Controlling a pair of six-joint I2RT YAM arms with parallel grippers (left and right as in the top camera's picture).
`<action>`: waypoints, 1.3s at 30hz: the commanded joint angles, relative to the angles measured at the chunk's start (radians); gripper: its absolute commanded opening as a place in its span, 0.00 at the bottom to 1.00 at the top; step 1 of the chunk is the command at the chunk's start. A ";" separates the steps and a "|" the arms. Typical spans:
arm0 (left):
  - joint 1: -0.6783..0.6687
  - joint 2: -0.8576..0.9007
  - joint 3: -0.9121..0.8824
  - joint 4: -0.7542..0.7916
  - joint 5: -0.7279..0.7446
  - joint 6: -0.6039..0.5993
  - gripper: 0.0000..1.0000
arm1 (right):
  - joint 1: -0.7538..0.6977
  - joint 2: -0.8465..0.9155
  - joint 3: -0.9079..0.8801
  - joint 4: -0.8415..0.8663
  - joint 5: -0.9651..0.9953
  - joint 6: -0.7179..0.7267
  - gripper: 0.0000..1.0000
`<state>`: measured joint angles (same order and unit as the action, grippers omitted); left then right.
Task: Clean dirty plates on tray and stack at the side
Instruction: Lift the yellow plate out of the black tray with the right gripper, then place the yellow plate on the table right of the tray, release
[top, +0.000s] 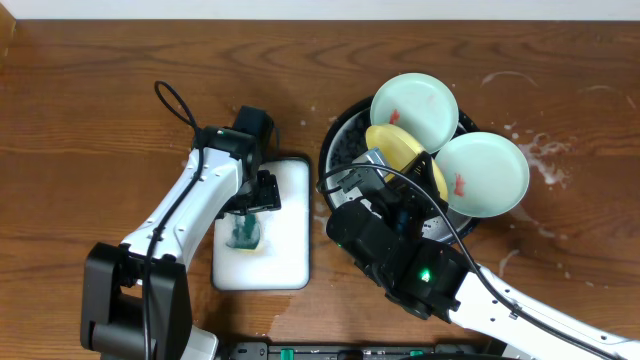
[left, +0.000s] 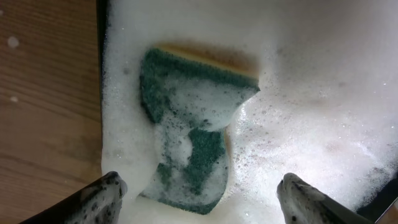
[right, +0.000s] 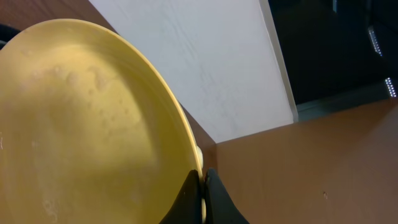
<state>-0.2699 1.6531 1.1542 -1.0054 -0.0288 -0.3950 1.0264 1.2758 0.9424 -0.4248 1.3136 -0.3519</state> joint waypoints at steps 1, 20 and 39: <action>0.003 -0.013 0.003 -0.002 -0.005 -0.002 0.82 | 0.004 -0.011 0.012 0.003 0.032 0.001 0.01; 0.003 -0.013 0.002 -0.002 -0.005 -0.002 0.82 | -0.245 -0.011 0.013 -0.214 -0.440 0.428 0.01; 0.003 -0.013 0.002 -0.002 -0.005 -0.002 0.82 | -1.398 -0.132 0.043 -0.293 -1.560 0.723 0.01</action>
<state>-0.2699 1.6531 1.1542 -1.0054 -0.0288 -0.3950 -0.2420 1.1233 0.9676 -0.7170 -0.0391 0.3294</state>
